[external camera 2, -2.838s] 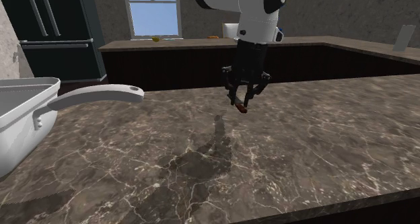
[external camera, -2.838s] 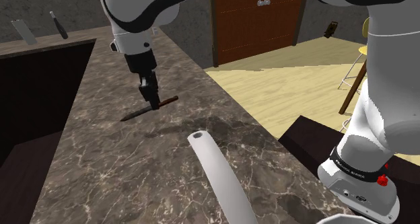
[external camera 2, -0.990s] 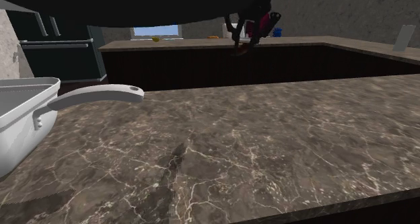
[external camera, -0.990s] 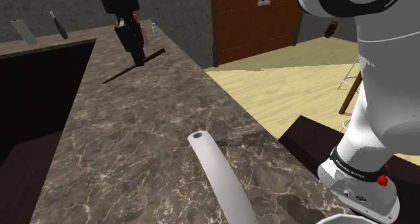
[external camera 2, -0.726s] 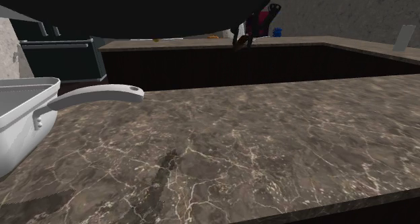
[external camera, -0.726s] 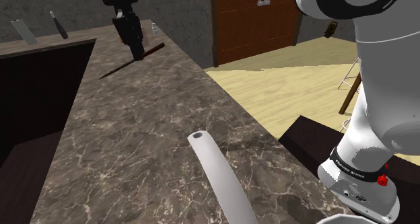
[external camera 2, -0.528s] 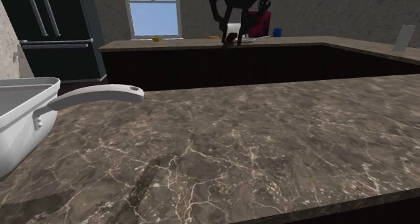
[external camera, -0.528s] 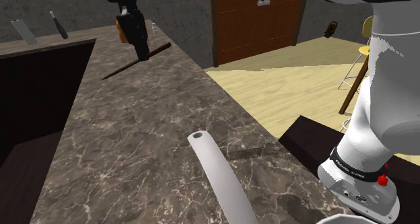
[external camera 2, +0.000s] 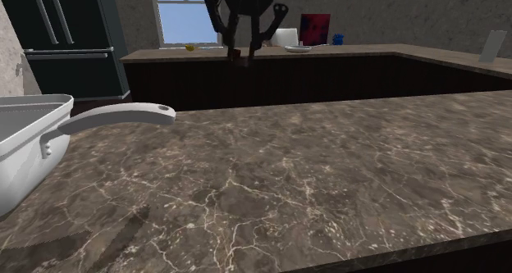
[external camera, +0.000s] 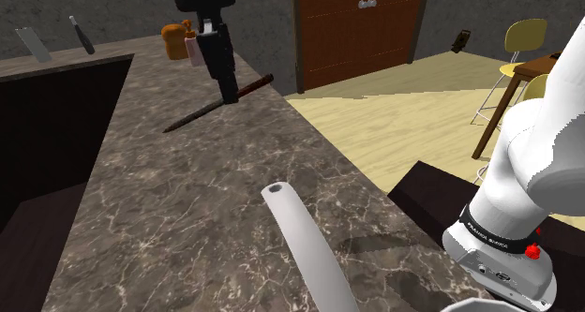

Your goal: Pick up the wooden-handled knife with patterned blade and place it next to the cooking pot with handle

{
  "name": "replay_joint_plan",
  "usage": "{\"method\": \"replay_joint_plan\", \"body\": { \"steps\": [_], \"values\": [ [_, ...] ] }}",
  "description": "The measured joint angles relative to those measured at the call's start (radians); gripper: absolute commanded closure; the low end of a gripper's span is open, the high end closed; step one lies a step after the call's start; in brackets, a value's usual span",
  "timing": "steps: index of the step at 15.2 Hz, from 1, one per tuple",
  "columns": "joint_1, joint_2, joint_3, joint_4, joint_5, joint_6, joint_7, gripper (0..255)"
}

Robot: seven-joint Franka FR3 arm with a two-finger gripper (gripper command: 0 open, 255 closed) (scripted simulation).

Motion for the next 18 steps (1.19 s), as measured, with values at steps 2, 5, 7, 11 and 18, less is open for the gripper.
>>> {"method": "replay_joint_plan", "body": {
  "steps": [2,5,7,11,18],
  "values": [
    [0.001,-0.005,0.001,-0.029,0.002,0.024,0.000,255],
    [0.000,-0.017,0.000,-0.083,0.005,0.066,-0.008,255],
    [0.000,-0.025,0.000,-0.119,0.008,0.094,-0.012,255],
    [0.000,-0.033,0.000,-0.183,0.011,0.150,-0.020,255],
    [0.001,-0.037,0.001,-0.279,0.014,0.241,-0.032,255]
  ]
}}
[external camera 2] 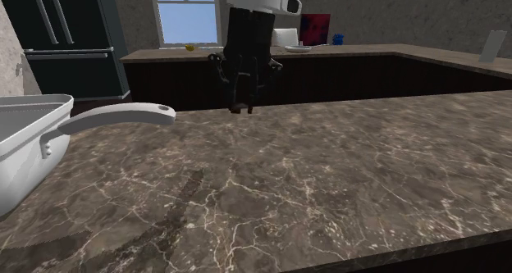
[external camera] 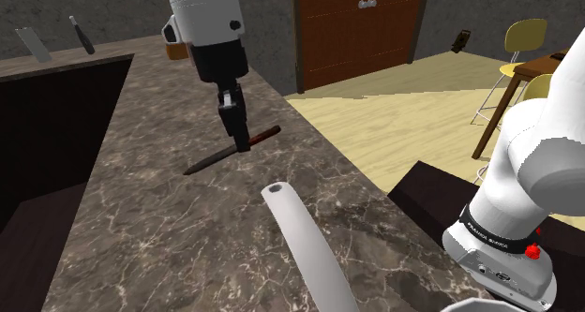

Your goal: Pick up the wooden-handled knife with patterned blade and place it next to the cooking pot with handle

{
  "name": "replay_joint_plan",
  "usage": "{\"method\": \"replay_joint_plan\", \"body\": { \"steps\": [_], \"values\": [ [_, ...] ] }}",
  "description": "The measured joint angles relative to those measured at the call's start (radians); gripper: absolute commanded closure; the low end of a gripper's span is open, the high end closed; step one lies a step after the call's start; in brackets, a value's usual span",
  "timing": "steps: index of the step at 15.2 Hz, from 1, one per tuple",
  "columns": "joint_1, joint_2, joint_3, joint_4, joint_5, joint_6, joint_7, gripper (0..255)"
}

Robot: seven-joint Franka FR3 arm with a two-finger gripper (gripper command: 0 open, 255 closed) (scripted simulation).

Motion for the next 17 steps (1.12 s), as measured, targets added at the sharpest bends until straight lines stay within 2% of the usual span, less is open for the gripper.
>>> {"method": "replay_joint_plan", "body": {
  "steps": [17],
  "values": [
    [0.005,0.038,0.006,-0.189,-0.004,0.224,-0.018,255]
  ]
}}
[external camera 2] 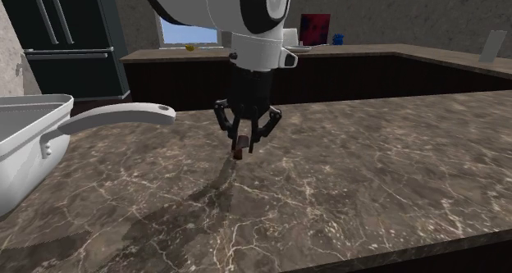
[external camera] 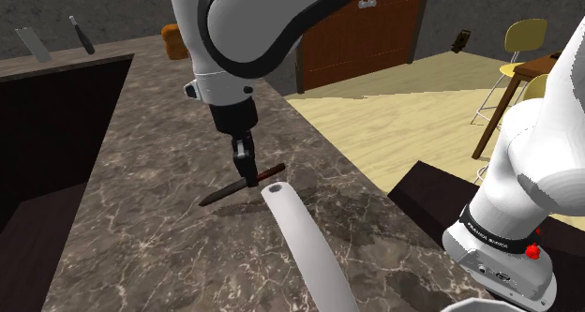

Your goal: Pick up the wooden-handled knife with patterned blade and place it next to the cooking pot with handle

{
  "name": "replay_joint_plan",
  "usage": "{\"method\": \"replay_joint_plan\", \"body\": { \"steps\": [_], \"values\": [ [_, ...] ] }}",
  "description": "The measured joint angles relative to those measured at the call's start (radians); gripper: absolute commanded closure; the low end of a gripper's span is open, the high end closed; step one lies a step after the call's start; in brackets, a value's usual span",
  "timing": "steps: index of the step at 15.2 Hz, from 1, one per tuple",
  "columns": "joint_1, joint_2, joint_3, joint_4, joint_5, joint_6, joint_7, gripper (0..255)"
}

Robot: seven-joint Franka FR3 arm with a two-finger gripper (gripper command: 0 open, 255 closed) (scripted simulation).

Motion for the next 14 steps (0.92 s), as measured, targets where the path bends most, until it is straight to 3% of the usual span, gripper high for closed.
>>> {"method": "replay_joint_plan", "body": {
  "steps": [5,12,13,14],
  "values": [
    [0.002,0.017,0.002,-0.049,-0.002,0.065,-0.002,255],
    [0.003,0.027,0.003,-0.051,-0.005,0.077,-0.001,255],
    [0.003,0.027,0.003,-0.051,-0.005,0.077,-0.001,0],
    [0.003,0.027,0.003,-0.051,-0.005,0.077,-0.001,0]
  ]
}}
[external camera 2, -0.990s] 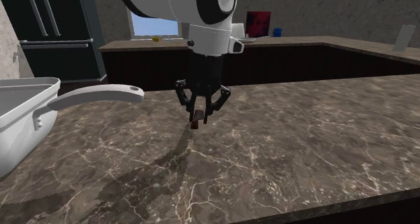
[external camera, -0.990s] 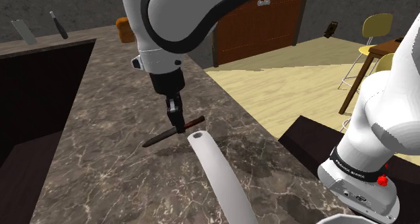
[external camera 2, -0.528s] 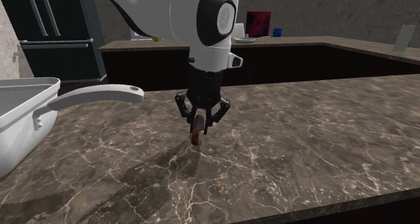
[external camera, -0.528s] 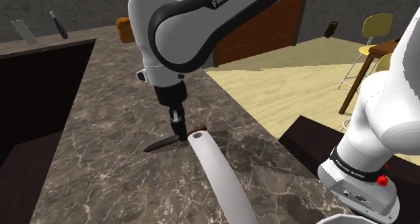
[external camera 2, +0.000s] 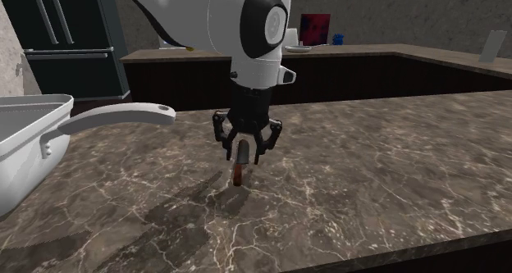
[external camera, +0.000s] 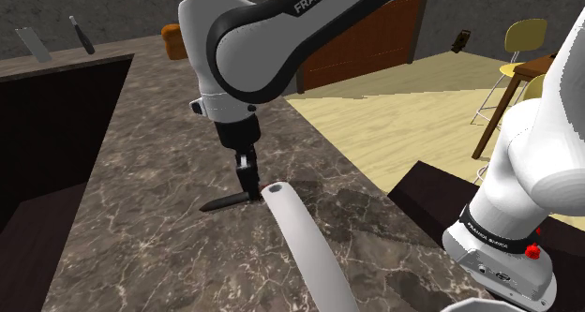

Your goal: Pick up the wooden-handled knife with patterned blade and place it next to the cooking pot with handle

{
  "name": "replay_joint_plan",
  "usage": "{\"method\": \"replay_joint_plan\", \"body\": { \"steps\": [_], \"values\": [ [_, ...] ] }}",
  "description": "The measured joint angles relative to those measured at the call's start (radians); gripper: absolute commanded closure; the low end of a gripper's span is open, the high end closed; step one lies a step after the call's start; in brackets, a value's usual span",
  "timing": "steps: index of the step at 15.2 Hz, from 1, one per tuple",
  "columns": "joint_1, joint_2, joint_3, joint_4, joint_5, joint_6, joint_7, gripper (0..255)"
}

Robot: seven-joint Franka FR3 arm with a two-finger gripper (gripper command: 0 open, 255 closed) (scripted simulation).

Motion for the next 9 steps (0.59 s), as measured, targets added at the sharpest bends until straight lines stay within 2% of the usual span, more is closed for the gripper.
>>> {"method": "replay_joint_plan", "body": {
  "steps": [5,9],
  "values": [
    [0.000,0.000,0.000,0.000,0.000,0.000,0.000,0],
    [-0.008,-0.020,-0.007,0.076,0.001,-0.095,-0.004,0]
  ]
}}
